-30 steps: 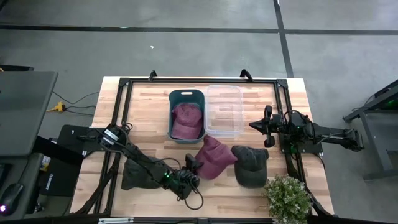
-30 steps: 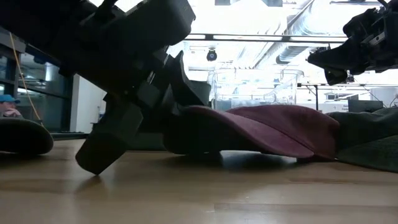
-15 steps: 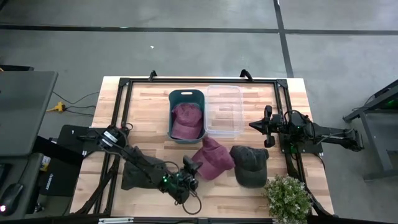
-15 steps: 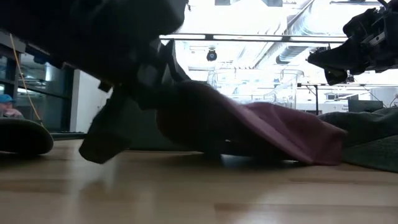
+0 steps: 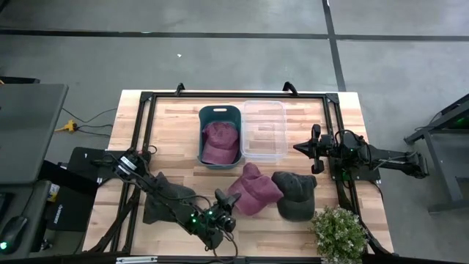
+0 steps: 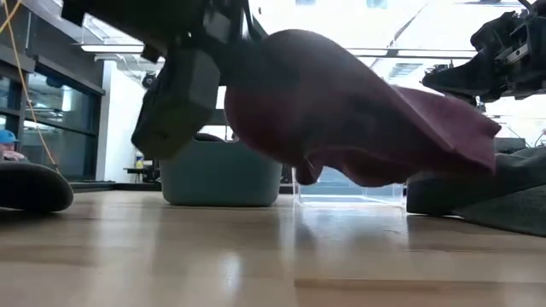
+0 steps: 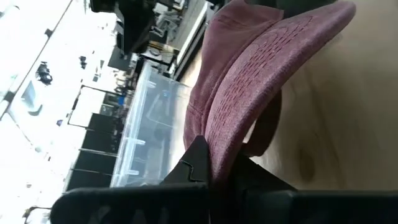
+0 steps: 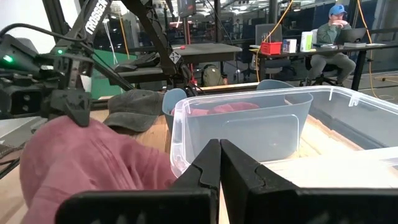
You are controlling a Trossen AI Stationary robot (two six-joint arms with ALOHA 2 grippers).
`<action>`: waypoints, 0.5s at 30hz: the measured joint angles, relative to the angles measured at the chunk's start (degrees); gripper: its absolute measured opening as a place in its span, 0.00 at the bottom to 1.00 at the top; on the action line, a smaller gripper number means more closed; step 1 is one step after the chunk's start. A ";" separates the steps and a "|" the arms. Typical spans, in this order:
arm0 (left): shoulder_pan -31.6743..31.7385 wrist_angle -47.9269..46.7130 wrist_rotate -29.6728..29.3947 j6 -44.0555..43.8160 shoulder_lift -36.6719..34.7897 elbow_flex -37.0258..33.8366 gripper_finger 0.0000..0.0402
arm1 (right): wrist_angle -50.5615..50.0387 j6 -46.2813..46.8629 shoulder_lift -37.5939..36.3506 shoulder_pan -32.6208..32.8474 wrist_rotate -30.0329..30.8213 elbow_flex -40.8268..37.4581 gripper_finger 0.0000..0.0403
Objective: Pick & Place hat
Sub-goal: Put the red cap into the blue bin
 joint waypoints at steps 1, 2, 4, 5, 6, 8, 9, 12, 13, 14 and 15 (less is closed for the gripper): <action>-0.16 -0.19 -0.31 0.33 -0.50 0.00 0.00 | -0.02 -0.01 0.00 -0.02 0.00 0.00 0.00; -0.42 -0.21 -0.96 0.69 -1.08 0.00 0.00 | 0.00 0.00 0.00 0.01 0.00 0.02 0.00; -0.47 0.40 -1.70 1.32 -1.53 0.19 0.00 | 0.00 0.02 0.00 -0.02 0.02 0.00 0.00; -0.47 0.37 -1.88 1.61 -1.55 0.22 0.00 | -0.02 -0.01 0.00 0.00 0.00 0.00 0.00; -0.63 -0.10 -2.03 1.75 -1.75 0.10 0.00 | 0.00 -0.01 0.00 -0.01 0.00 0.01 0.00; -1.20 -0.64 -2.64 2.10 -2.76 -0.09 0.00 | 0.00 -0.01 0.00 -0.02 0.01 0.01 0.00; -1.39 0.00 -2.71 2.62 -3.28 0.00 0.00 | -0.01 -0.01 0.00 0.01 0.00 0.02 0.00; -2.21 0.33 -2.81 3.18 -4.50 0.15 0.00 | -0.02 0.02 0.00 0.01 0.00 0.00 0.00; -2.35 0.03 -3.05 3.27 -4.91 0.00 0.00 | 0.00 -0.01 -0.01 -0.02 0.01 0.01 0.00; -2.40 0.06 -3.27 3.36 -5.30 0.00 0.00 | 0.00 -0.01 -0.01 0.01 0.00 0.01 0.00; -2.38 0.45 -3.32 3.62 -5.71 0.02 0.00 | -0.02 -0.01 0.00 -0.01 0.00 0.01 0.00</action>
